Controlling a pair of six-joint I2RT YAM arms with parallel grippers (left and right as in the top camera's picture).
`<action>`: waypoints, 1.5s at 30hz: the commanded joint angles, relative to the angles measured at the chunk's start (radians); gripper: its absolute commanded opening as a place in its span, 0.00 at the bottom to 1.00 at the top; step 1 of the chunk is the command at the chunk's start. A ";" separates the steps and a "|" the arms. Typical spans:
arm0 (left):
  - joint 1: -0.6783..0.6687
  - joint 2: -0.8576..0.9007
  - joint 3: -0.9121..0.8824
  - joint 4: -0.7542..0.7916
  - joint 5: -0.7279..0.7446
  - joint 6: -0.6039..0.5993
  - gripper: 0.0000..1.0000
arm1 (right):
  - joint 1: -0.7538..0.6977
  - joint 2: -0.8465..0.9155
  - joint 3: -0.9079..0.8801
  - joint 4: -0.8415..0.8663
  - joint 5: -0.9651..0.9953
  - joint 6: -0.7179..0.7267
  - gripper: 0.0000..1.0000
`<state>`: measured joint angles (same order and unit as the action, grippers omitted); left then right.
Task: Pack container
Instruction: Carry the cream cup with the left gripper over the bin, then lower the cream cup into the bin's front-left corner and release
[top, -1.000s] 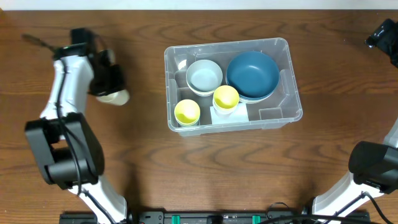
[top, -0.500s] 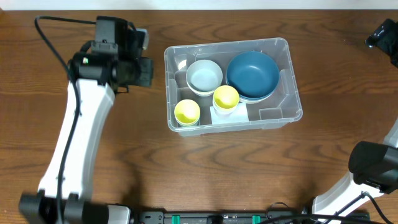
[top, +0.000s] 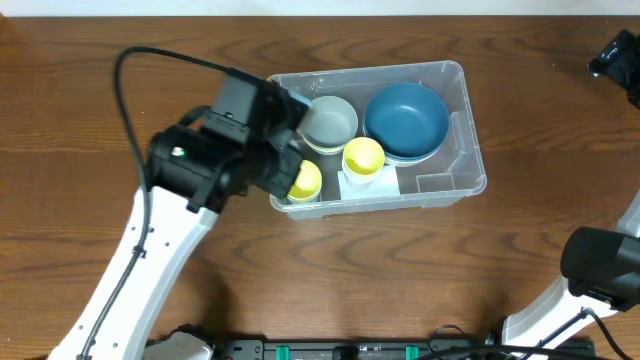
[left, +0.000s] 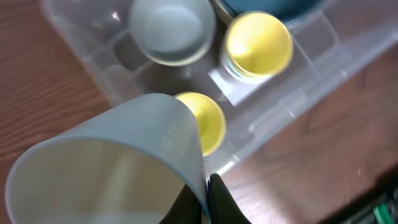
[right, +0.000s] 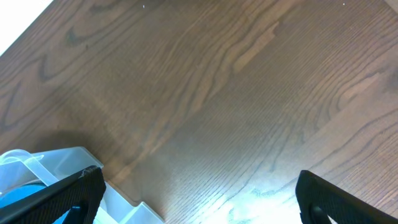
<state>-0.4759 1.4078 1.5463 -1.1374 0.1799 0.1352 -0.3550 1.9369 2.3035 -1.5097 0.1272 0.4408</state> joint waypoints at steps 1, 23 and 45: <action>-0.035 0.029 0.007 -0.007 -0.009 0.075 0.06 | -0.004 0.008 -0.002 -0.002 0.003 0.015 0.99; -0.041 0.239 -0.002 -0.034 -0.009 0.101 0.06 | -0.004 0.008 -0.002 -0.002 0.003 0.015 0.99; -0.038 0.220 0.008 -0.029 -0.009 0.076 0.64 | -0.004 0.008 -0.002 -0.002 0.003 0.015 0.99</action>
<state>-0.5163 1.6367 1.5459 -1.1641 0.1761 0.2317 -0.3550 1.9369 2.3035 -1.5097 0.1272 0.4408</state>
